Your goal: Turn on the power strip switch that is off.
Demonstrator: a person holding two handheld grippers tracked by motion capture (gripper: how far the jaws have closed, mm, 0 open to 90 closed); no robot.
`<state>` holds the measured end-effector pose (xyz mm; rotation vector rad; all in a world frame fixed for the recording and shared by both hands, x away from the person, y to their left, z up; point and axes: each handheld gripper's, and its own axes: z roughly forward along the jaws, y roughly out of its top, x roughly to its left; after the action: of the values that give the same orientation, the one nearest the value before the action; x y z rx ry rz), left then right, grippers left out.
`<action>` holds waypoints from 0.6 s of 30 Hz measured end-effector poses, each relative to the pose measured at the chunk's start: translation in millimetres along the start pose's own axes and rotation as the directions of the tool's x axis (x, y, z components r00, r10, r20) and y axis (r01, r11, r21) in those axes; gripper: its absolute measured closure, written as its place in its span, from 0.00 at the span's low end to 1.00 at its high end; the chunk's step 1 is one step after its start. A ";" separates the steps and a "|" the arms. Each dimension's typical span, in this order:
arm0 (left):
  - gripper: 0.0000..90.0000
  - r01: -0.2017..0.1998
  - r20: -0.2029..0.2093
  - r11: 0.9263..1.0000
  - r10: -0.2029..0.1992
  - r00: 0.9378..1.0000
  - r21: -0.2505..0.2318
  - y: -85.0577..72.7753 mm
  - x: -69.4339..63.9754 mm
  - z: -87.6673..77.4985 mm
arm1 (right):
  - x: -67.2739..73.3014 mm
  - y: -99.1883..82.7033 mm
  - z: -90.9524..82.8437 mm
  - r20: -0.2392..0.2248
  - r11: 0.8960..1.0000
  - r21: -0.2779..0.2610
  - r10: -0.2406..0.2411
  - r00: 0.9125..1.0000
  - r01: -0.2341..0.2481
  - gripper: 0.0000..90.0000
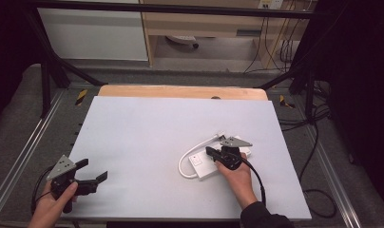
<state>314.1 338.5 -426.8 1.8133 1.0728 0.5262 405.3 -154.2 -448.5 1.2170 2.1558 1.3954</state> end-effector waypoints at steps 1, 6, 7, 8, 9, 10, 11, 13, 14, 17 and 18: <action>0.07 0.000 -0.001 1.000 0.000 1.000 0.000 0.0 0.0 0.0 | -0.3 0.3 -0.5 -0.001 1.000 -0.003 -0.003 1.000 0.003 1.00; 0.07 0.002 0.000 1.000 -0.002 1.000 0.000 -0.1 -0.1 0.1 | -0.6 2.2 -3.3 0.001 1.000 -0.021 -0.001 1.000 0.002 1.00; 0.07 0.000 0.000 1.000 0.000 1.000 0.000 -0.1 -0.1 0.0 | -0.8 2.5 -3.9 0.001 1.000 -0.025 -0.002 1.000 0.002 1.00; 0.07 0.000 0.000 1.000 0.000 1.000 0.000 -0.1 -0.1 0.0 | -0.9 2.9 -4.4 0.001 1.000 -0.028 0.001 1.000 0.000 1.00; 0.07 0.000 0.000 1.000 0.000 1.000 0.000 -0.1 -0.1 0.0 | -1.1 3.1 -4.9 0.002 0.999 -0.032 0.001 1.000 0.000 1.00; 0.07 0.002 0.000 1.000 -0.002 1.000 0.000 -0.1 -0.1 0.1 | -1.1 3.5 -5.6 0.002 0.999 -0.035 0.003 1.000 -0.003 1.00; 0.07 0.000 -0.001 1.000 0.000 1.000 0.000 -0.1 0.0 0.0 | -1.2 3.9 -6.1 0.002 0.999 -0.040 0.004 1.000 -0.004 1.00; 0.07 0.002 0.001 1.000 -0.002 1.000 0.000 -0.2 0.0 0.1 | -1.6 4.7 -7.2 0.001 0.999 -0.045 0.002 1.000 -0.002 1.00; 0.07 0.002 0.001 1.000 -0.002 1.000 0.000 -0.2 0.0 0.1 | -1.5 5.2 -7.7 0.002 0.999 -0.049 0.002 1.000 -0.002 1.00; 0.07 0.001 0.002 1.000 -0.001 1.000 0.002 -0.3 -0.1 0.1 | -1.5 7.1 -10.1 0.008 0.998 -0.056 -0.005 1.000 0.005 0.98; 0.07 0.002 0.002 1.000 -0.002 1.000 0.001 -0.3 -0.1 0.1 | -1.4 8.1 -11.1 0.009 0.998 -0.061 -0.007 1.000 0.008 0.97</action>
<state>314.1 338.5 -427.1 1.8130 1.0734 0.5230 403.1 -160.5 -436.5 1.1892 2.0934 1.4390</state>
